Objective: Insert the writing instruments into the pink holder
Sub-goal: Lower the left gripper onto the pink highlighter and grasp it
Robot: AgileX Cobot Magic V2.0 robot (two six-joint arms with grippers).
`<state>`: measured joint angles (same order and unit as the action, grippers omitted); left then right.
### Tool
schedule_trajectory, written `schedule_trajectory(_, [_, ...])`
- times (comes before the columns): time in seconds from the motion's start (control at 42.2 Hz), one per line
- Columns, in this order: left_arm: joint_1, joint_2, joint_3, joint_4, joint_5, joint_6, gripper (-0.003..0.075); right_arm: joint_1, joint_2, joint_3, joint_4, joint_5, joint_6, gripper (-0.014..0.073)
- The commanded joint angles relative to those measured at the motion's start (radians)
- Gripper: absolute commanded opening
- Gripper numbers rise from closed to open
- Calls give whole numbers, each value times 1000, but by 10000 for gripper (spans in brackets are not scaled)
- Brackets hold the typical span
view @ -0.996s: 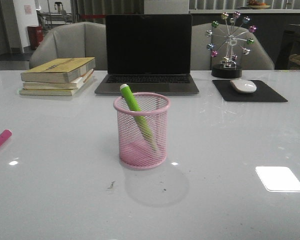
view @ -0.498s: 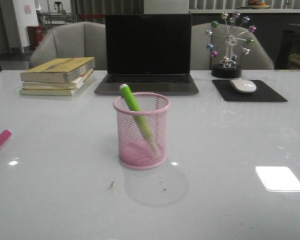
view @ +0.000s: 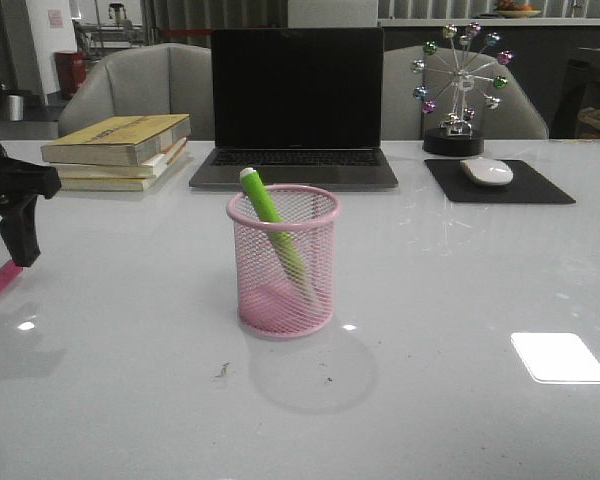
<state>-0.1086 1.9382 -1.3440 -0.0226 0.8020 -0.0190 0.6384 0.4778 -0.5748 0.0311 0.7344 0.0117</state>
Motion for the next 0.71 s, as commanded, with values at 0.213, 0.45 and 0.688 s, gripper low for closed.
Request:
schedule_trajectory(0.213, [0, 28, -92, -7, -14, 1, 433, -2, 2, -28, -11, -66, -3, 489])
schedule_trajectory(0.45, [0, 38, -103, -7, 0, 1, 430, -2, 2, -28, -11, -66, -3, 489])
schedule_trajectory(0.688, [0, 54, -103, 3, 39, 1, 345, -2, 2, -28, -11, -66, -3, 489])
